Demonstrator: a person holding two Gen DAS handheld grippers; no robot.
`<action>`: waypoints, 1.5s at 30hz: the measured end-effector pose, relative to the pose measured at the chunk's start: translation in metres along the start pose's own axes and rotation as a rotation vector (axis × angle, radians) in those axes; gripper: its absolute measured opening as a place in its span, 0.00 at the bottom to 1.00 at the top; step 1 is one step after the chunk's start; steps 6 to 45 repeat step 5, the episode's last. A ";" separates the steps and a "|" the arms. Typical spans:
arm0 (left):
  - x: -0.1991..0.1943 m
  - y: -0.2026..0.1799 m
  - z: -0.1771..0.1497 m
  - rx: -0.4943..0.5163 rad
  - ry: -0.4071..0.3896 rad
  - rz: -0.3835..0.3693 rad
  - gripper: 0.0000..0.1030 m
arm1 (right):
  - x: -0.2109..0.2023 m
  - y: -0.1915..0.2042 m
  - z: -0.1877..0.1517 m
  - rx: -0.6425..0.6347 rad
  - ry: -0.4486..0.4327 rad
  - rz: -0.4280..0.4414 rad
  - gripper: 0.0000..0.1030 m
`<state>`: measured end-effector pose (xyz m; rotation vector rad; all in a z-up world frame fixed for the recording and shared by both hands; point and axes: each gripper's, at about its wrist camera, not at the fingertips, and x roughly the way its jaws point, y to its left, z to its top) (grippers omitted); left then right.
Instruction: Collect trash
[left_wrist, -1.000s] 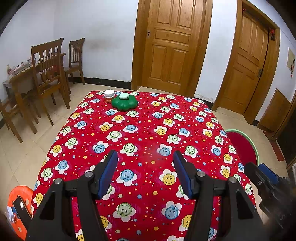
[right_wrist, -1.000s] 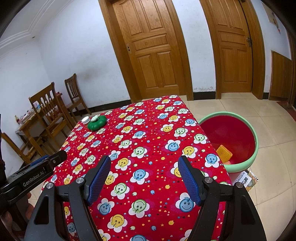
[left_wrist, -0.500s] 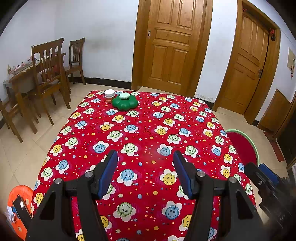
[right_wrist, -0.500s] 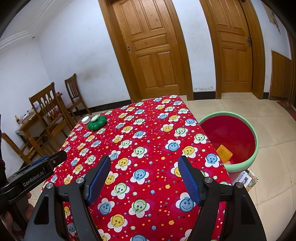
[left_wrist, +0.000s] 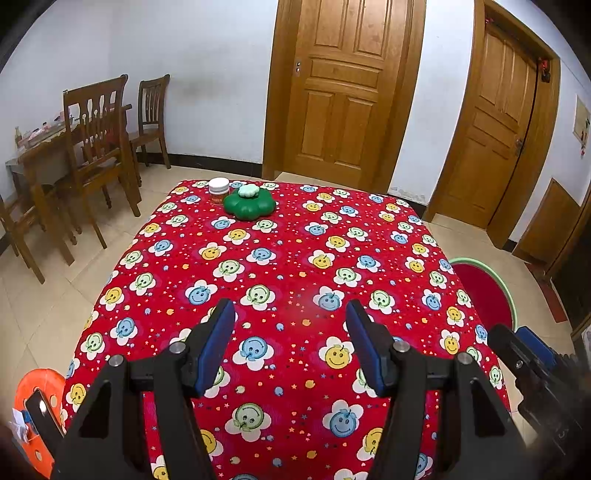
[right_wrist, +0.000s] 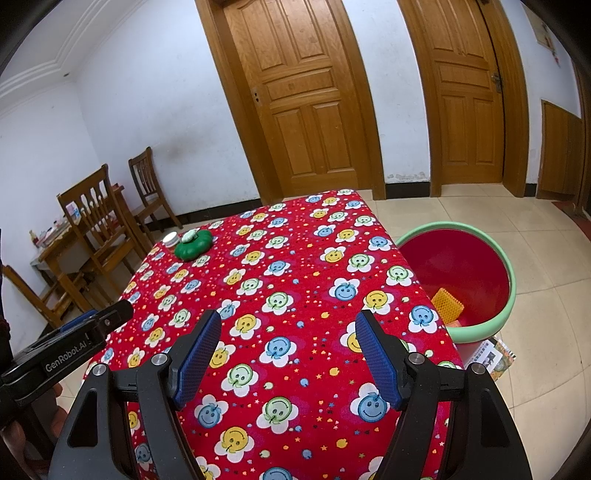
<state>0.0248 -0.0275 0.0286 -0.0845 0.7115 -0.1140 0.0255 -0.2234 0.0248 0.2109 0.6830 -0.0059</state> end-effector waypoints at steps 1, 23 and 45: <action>0.000 0.000 0.000 0.000 0.000 0.000 0.60 | 0.000 0.000 0.000 0.000 0.000 0.000 0.74; 0.001 0.002 0.000 -0.004 0.002 0.002 0.60 | 0.000 0.000 -0.001 -0.001 0.002 0.000 0.74; 0.001 0.002 0.000 -0.004 0.002 0.002 0.60 | 0.000 0.000 -0.001 -0.001 0.002 0.000 0.74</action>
